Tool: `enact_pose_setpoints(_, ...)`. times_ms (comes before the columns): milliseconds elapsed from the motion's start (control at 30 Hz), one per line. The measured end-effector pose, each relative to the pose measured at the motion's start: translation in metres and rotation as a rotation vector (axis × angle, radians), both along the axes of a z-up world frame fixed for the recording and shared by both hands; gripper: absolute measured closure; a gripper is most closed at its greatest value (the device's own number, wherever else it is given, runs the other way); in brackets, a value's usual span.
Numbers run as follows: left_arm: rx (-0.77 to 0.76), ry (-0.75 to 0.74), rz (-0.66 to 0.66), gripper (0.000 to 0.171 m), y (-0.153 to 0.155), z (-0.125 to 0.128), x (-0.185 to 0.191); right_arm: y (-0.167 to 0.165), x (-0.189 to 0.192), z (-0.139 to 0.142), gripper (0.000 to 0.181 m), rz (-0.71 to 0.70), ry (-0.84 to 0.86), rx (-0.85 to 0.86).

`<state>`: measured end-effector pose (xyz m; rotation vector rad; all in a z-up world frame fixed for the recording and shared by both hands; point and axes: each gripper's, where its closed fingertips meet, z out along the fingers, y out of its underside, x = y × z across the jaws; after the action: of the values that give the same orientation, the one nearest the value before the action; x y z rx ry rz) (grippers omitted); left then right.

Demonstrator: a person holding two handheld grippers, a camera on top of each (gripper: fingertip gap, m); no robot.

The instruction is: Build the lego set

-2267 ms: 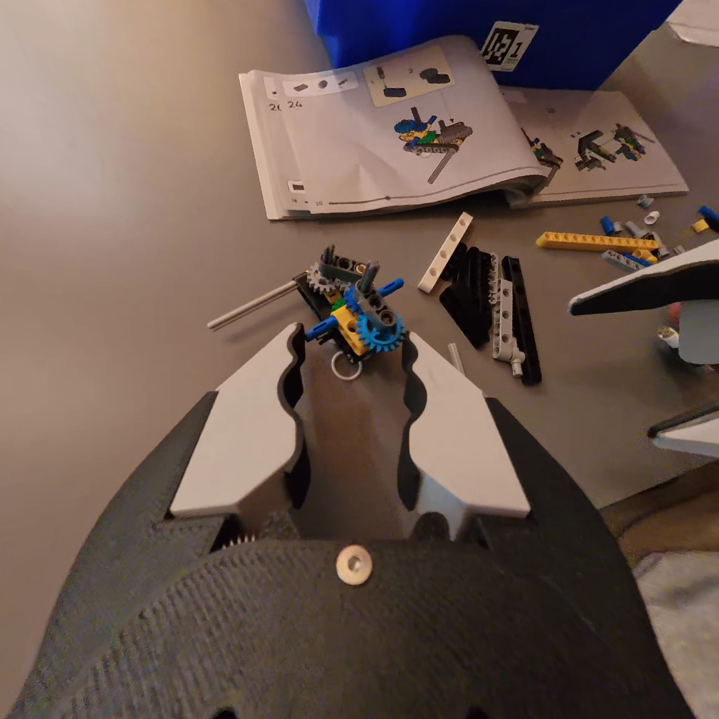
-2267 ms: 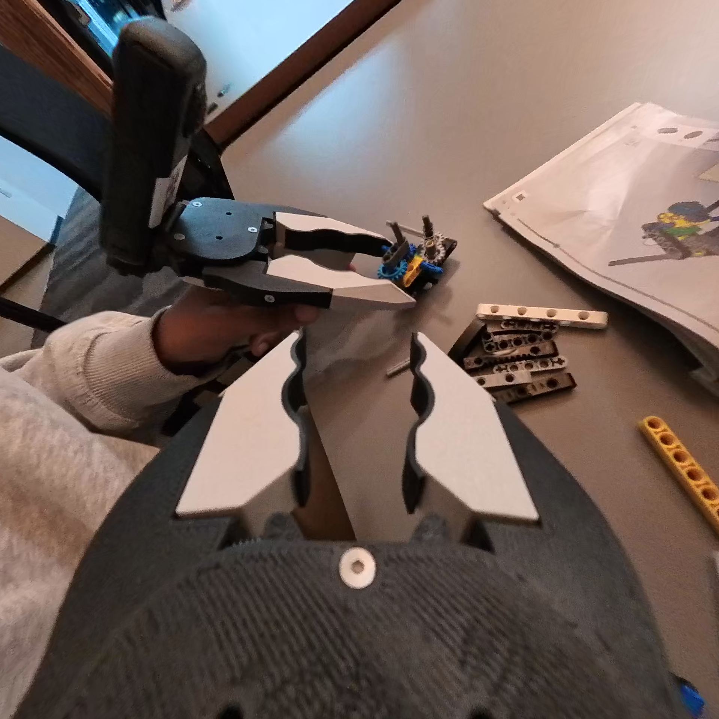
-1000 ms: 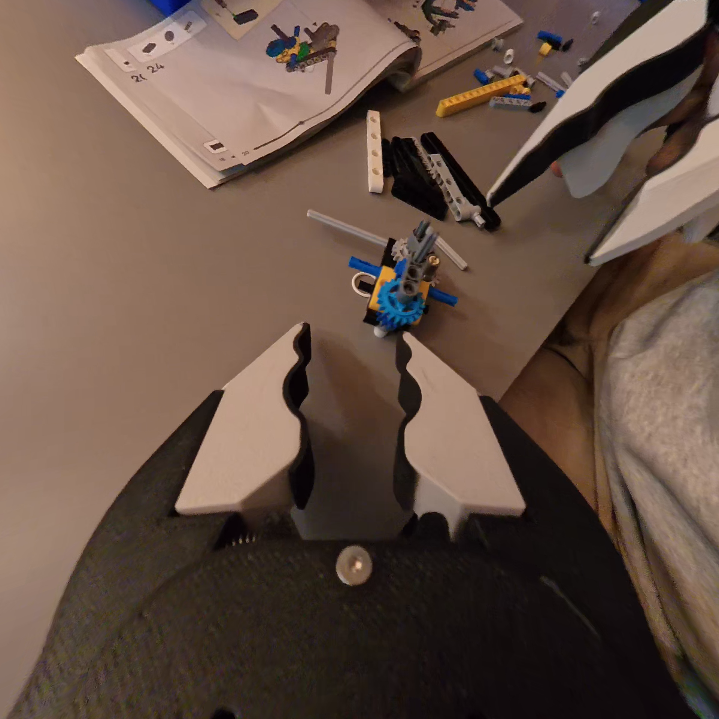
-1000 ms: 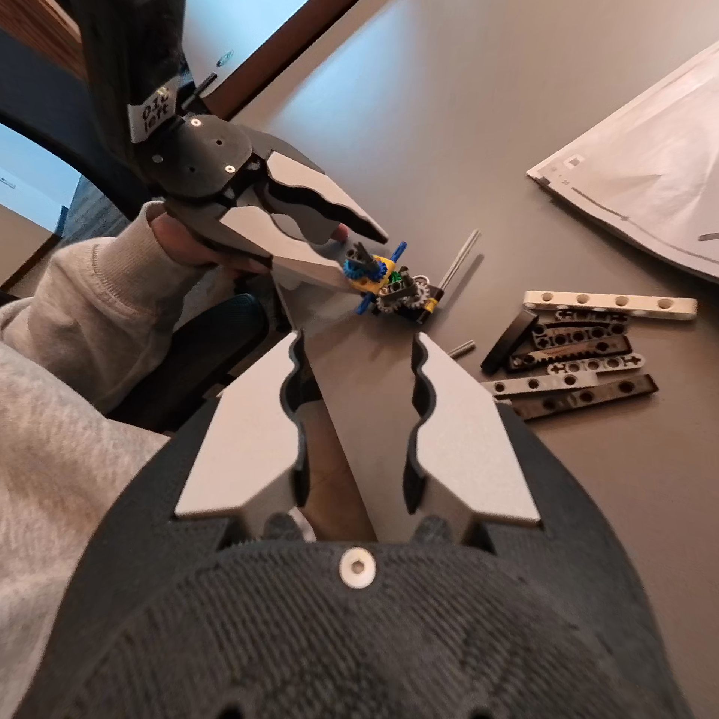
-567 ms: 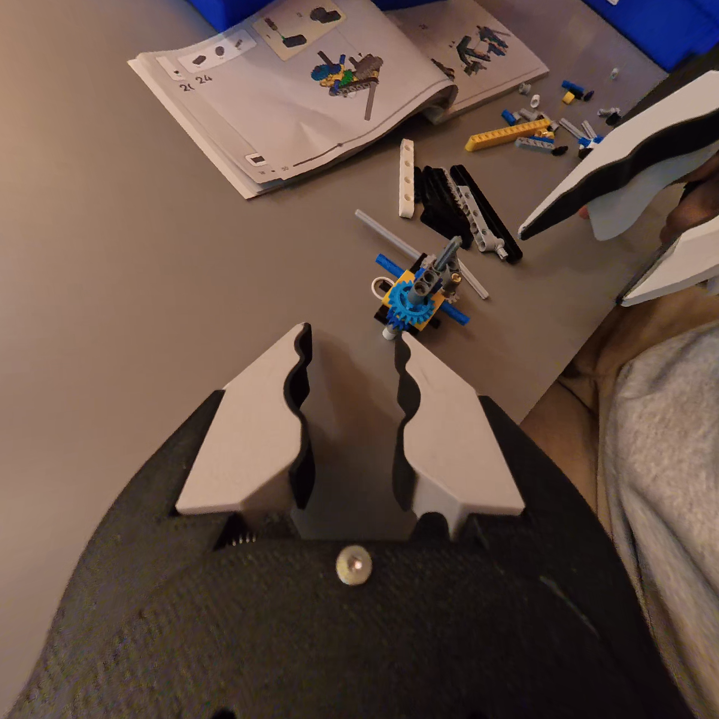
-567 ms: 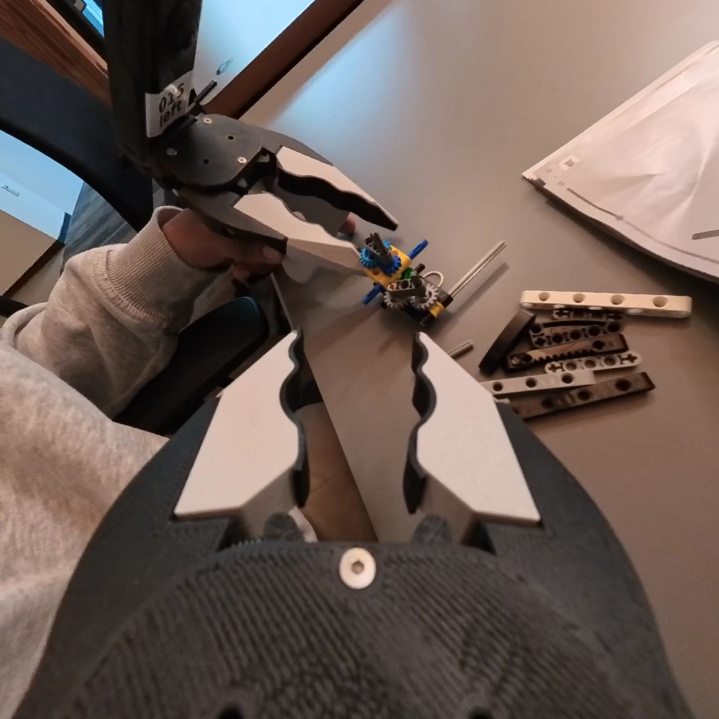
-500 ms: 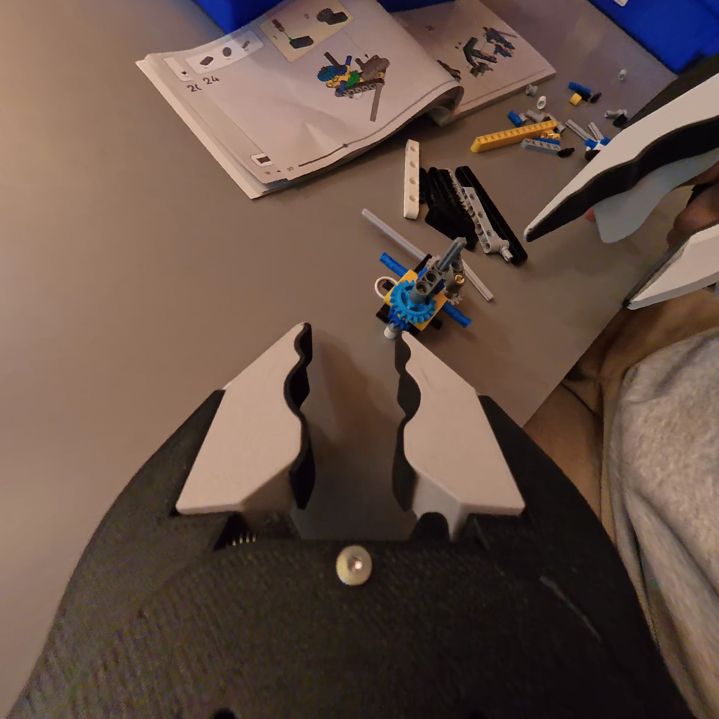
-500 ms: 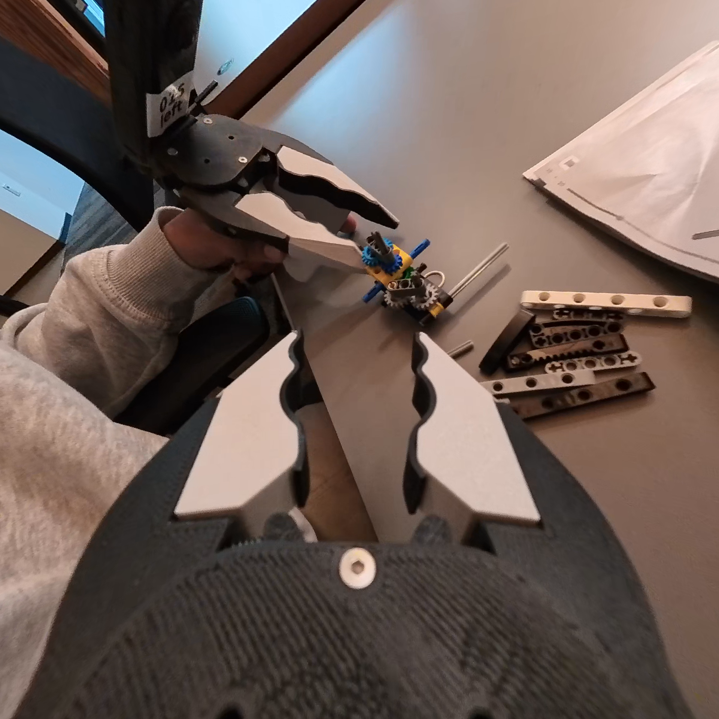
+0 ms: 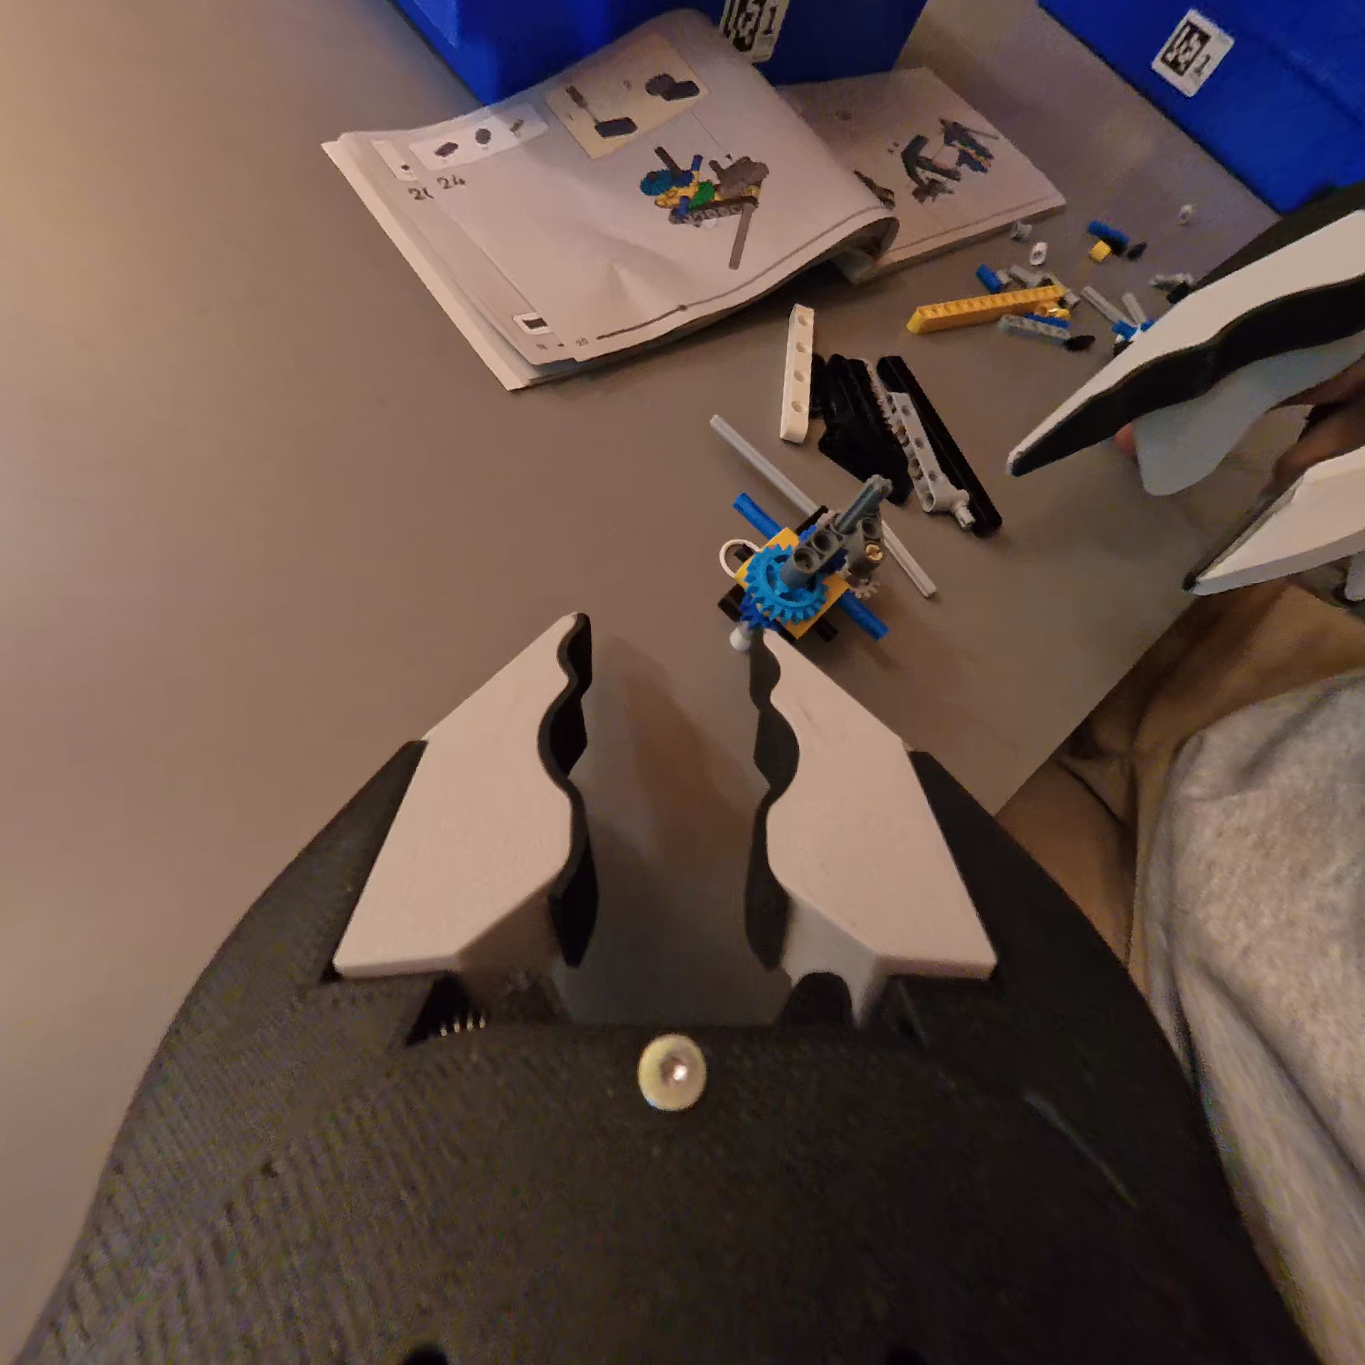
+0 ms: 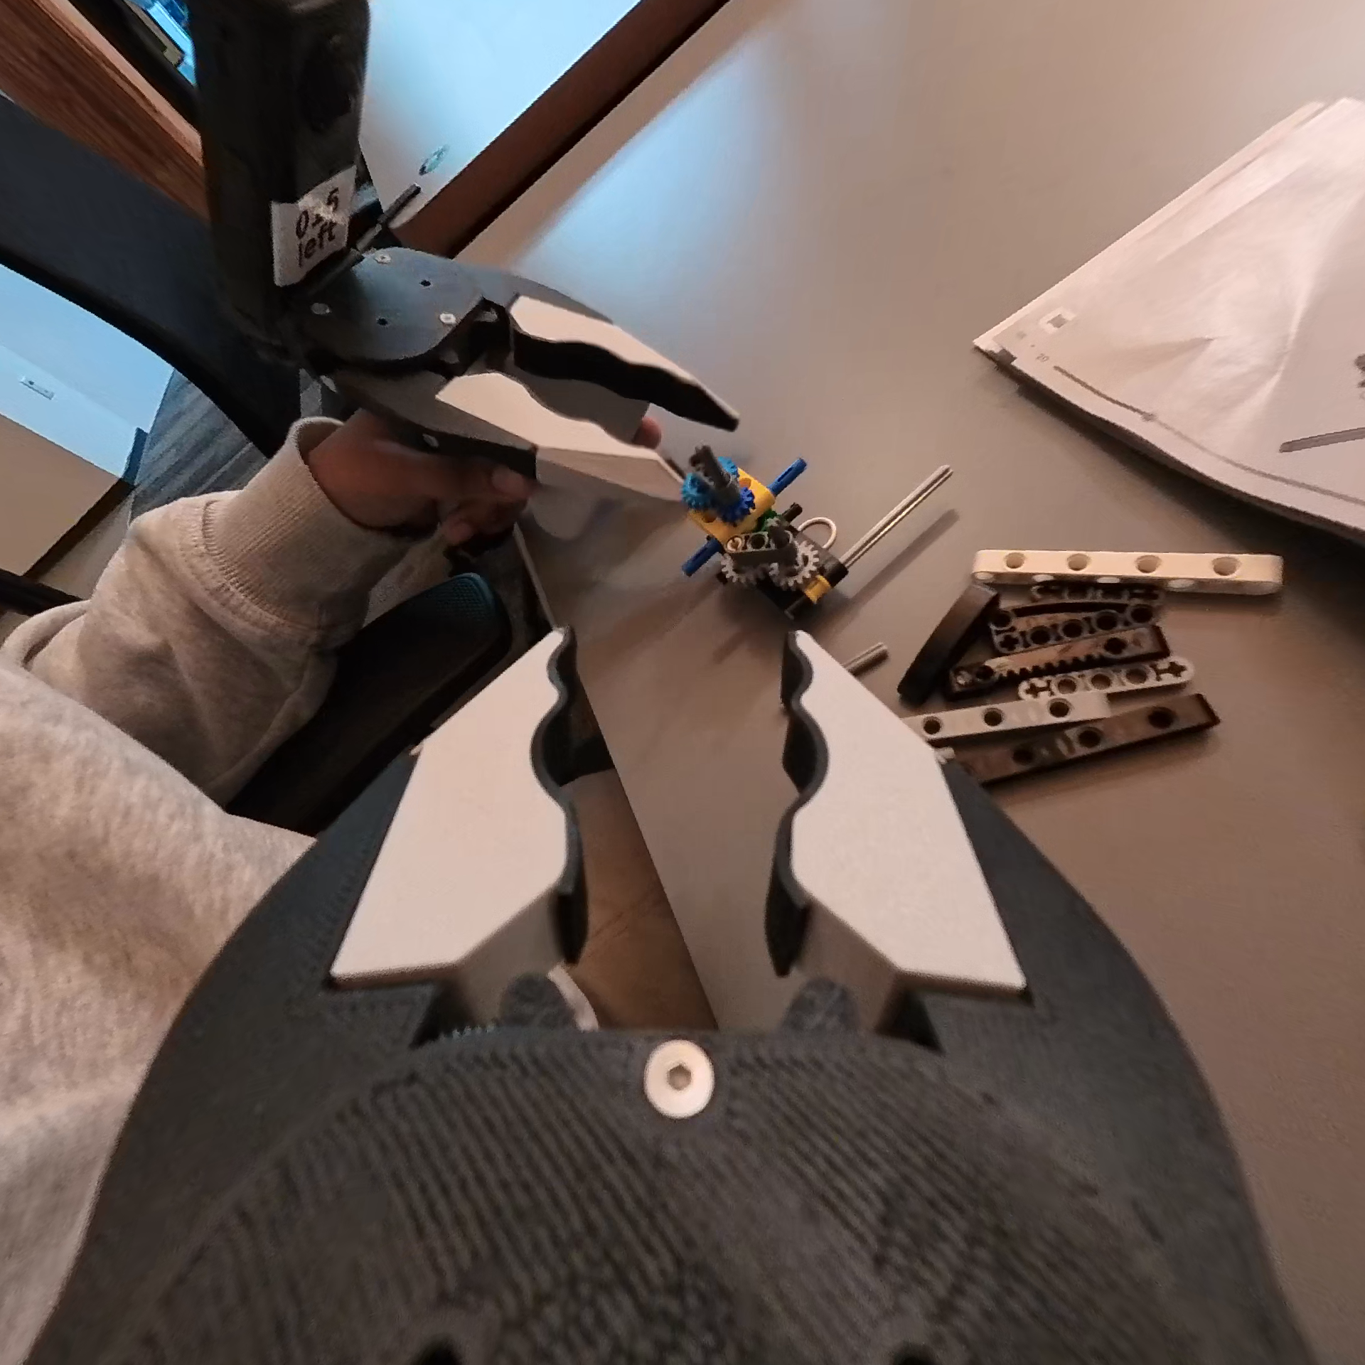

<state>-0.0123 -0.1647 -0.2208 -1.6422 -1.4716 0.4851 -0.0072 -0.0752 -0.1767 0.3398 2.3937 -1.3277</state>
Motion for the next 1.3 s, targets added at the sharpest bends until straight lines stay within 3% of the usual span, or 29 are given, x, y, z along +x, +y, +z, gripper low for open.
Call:
enact_pose_setpoints(367,-0.09,-0.035,-0.023,0.131,0.007,-0.009,-0.006,0.001,0.0,-0.001,0.126,0.0,-0.005,-0.002)
enact_pose_setpoints(1300,-0.098,-0.046,0.04,0.132,0.004,-0.005,0.003,0.003,-0.004,-0.002,0.126,-0.013,-0.018,-0.017)
